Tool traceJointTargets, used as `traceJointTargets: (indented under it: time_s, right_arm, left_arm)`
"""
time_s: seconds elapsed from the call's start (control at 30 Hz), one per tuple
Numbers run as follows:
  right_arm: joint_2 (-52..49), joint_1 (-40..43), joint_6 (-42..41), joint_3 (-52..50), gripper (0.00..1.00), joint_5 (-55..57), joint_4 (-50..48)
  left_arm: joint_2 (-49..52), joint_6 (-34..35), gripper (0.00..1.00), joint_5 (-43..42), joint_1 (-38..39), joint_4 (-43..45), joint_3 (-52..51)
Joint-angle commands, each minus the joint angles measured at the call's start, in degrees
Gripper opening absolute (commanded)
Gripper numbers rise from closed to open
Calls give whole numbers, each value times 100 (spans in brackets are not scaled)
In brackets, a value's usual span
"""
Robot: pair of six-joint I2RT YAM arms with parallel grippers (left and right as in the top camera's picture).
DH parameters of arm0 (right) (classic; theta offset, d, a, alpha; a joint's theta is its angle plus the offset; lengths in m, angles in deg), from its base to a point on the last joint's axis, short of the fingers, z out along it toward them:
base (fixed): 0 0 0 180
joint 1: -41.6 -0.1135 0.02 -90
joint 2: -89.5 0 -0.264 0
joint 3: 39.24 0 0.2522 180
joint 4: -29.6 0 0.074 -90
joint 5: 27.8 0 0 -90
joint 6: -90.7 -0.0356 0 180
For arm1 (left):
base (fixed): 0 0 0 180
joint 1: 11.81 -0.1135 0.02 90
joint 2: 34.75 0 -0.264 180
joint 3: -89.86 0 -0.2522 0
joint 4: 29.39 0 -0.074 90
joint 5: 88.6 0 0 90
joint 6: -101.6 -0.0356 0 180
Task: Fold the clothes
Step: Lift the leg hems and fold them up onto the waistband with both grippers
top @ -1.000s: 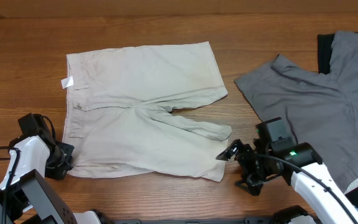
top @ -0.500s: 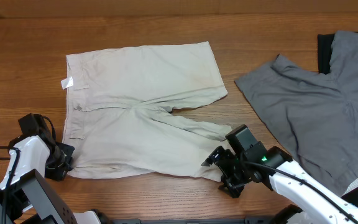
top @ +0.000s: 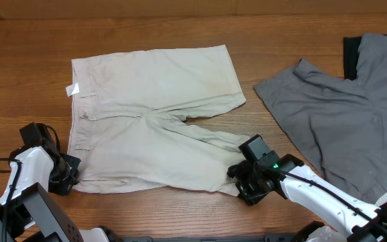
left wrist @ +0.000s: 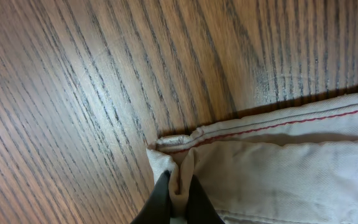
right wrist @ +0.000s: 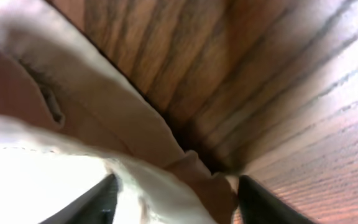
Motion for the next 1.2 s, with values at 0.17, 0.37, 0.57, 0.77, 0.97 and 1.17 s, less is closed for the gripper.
traceJointTargets:
  time_s: [0.17,0.37,0.57,0.77,0.97,1.17]
  right_arm:
    - [24,57,448,26,4,236,-103]
    - [402,835,2096,1058,4,1014,796]
    - [476,1432,3880,2752,4,1497,1585]
    - [284,1604,4865,3884,4,1504,1578]
    - [-608,1604,5731,4634,4,1543,619]
    - [-1259,1604,5899,4634,4,1757,-614]
  left_arm:
    - [179,-273,4,72,-37,-551,42]
    - [179,-710,4,116,-37,-1954,1259]
    - [179,-844,4,-33,-37,-2798,2284]
    - [179,-1040,4,-411,-37,-2949,2704]
    - [179,-1029,4,-1423,-37,-1829,3016]
    - [181,-597,5,-1880,2,-173,3014]
